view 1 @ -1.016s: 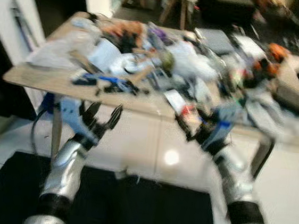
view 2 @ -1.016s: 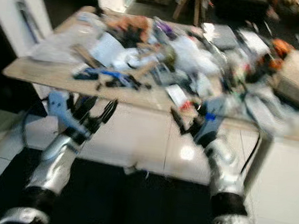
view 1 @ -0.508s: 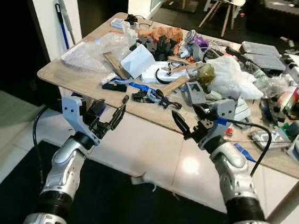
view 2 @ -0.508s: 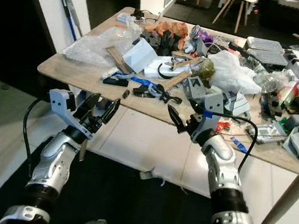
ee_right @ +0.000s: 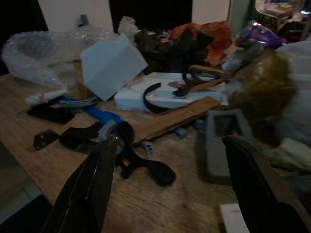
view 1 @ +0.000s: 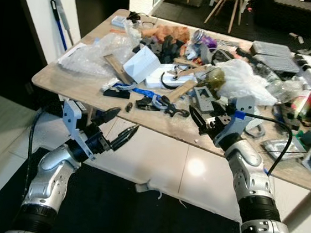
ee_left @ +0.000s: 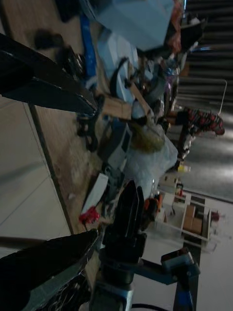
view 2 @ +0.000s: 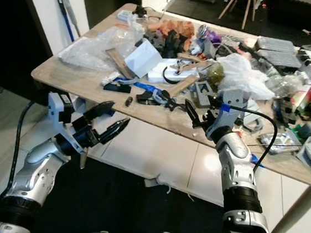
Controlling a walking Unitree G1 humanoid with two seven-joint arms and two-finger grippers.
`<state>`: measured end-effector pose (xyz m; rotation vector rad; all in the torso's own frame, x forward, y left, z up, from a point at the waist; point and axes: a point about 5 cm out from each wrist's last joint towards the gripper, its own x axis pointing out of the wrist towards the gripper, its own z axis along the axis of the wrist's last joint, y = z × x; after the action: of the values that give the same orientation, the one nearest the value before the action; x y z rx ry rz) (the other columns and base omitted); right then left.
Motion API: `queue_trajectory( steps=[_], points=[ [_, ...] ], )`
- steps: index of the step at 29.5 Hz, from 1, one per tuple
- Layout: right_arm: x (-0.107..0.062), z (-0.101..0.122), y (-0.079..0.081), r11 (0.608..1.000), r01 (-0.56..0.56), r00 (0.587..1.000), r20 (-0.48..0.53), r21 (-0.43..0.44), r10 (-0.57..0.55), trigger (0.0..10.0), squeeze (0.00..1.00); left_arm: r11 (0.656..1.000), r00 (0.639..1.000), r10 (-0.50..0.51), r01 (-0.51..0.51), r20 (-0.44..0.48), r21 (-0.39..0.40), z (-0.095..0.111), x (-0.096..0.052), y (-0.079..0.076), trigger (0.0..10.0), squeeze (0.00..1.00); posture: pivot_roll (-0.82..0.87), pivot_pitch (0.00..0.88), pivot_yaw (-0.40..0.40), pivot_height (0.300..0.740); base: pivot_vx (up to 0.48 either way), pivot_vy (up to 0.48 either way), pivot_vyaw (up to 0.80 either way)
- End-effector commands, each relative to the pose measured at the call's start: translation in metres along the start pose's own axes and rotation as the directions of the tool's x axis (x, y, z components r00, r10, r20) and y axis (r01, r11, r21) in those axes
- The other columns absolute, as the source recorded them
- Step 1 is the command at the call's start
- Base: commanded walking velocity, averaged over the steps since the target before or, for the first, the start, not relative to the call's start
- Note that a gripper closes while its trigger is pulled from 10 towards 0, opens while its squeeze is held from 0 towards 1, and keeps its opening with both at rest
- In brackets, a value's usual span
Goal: Picking trash to rubbish bin
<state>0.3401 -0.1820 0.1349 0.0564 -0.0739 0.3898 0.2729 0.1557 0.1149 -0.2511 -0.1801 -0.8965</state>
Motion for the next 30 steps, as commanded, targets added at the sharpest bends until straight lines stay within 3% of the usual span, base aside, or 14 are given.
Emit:
queue_trajectory(
  steps=[1,4,19,26,30],
  points=[
    [-0.0026,-0.0059,-0.0032,1.000,0.018,0.999,-0.033,0.021,-0.017,10.0,0.00,1.000,1.000,-0.031,0.031,-0.005,-0.002,0.0030,0.0012,-0.0016,10.0,0.00,-0.01,0.000,-0.032,0.740,0.281,0.000,-0.77],
    [-0.0018,-0.0052,-0.0035,1.000,0.022,0.999,-0.029,0.021,-0.021,10.0,0.00,0.999,0.999,-0.050,0.050,-0.008,0.003,0.0058,0.0005,-0.0020,10.0,0.00,-0.01,0.000,-0.032,0.740,0.325,0.000,-0.76],
    [-0.0017,-0.0048,-0.0026,1.000,0.010,0.999,-0.038,-0.018,-0.010,10.0,0.00,0.998,0.998,-0.060,0.060,-0.011,-0.009,0.0054,0.0022,-0.0050,10.0,0.00,-0.01,0.000,-0.032,0.740,0.366,0.000,0.00],
    [-0.0033,-0.0117,-0.0016,0.996,-0.061,0.989,-0.137,-0.060,0.052,10.0,0.00,0.998,0.999,-0.052,0.052,-0.016,-0.019,0.0057,0.0020,-0.0052,10.0,0.00,-0.01,0.000,-0.032,0.740,0.134,0.000,0.00],
    [-0.0061,-0.0069,-0.0059,0.987,-0.134,0.970,-0.214,-0.091,0.112,10.0,0.00,0.990,0.990,-0.137,0.136,-0.031,-0.021,0.0107,-0.0054,-0.0110,10.0,0.00,-0.01,0.000,-0.030,0.740,0.000,0.000,0.00]
  ],
)
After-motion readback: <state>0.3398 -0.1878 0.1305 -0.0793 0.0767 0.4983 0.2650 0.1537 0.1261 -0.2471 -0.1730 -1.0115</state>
